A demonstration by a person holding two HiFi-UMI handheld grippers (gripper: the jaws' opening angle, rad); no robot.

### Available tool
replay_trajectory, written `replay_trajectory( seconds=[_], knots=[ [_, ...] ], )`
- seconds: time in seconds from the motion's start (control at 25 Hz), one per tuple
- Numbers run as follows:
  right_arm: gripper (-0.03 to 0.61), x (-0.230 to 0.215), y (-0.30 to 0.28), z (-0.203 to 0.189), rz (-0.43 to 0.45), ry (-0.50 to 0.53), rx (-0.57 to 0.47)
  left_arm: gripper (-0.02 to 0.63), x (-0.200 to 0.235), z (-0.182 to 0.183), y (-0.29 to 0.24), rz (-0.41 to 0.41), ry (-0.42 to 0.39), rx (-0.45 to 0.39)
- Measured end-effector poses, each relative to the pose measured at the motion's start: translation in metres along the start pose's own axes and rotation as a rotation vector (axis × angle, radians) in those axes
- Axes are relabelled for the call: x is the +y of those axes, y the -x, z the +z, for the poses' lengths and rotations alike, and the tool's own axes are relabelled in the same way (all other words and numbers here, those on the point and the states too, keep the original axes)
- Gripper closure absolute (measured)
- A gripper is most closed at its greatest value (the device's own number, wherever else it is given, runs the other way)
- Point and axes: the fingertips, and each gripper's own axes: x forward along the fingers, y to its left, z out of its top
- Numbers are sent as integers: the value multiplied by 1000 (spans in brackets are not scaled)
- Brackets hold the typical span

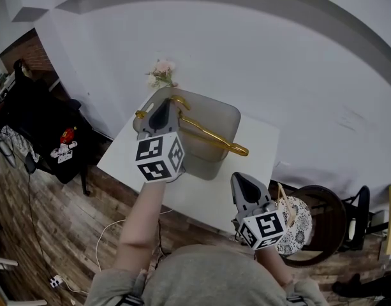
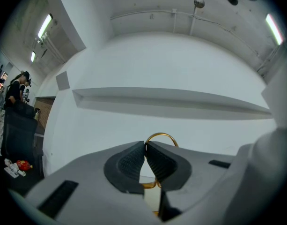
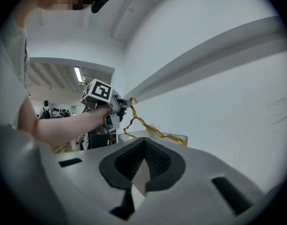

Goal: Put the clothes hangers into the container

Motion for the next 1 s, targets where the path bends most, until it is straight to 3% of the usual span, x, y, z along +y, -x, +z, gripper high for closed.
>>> replay_trajectory(
  seconds=[0.36,1.0],
  knots=[
    [577,4,-6,-6,15,6,19,597,19,-26,-3,34,-6,33],
    [577,13,-13,-16,44,0,42,594,61,-84,18,120,-16,168]
  ],
)
